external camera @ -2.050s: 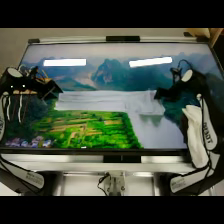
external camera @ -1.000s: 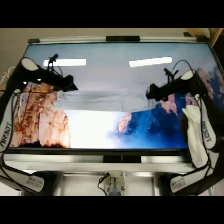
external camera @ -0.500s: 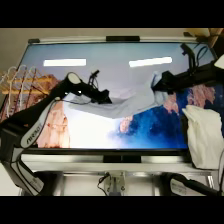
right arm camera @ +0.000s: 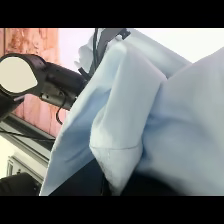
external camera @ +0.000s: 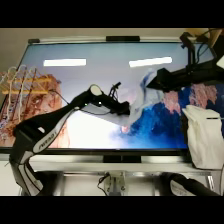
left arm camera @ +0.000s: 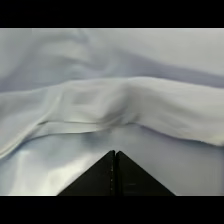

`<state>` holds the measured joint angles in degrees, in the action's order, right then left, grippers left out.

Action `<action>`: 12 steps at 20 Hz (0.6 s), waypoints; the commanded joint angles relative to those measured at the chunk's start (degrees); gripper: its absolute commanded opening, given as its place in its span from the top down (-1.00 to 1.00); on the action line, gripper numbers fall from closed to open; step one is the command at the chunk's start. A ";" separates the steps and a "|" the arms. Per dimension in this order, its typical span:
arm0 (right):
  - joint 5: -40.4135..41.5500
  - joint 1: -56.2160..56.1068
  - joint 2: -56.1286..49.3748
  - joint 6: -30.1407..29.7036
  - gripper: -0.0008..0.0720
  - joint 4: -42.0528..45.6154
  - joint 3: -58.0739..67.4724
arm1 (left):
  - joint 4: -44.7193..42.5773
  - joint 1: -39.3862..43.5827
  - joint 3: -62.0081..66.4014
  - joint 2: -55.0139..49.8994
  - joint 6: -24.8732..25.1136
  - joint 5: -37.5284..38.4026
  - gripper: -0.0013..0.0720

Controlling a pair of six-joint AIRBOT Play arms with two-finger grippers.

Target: Fold the shirts.

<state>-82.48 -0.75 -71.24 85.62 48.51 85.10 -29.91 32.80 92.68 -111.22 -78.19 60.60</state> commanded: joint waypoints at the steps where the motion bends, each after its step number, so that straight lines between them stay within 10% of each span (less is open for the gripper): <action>1: 7.13 -5.84 -1.20 0.59 0.82 -0.09 0.07 | -8.20 -7.58 0.07 5.31 0.96 5.57 0.88; 5: 16.06 -15.87 -8.55 1.27 0.82 -0.09 0.07 | -23.74 -25.42 0.07 17.49 -2.84 13.25 0.87; 12: 32.02 -30.97 -30.42 -1.09 0.63 -13.00 0.07 | -24.20 -45.64 -0.15 32.09 -3.32 17.73 0.87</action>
<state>-58.11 -26.44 -93.67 86.74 43.42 85.10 -52.51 -6.61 92.66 -84.12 -81.36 76.01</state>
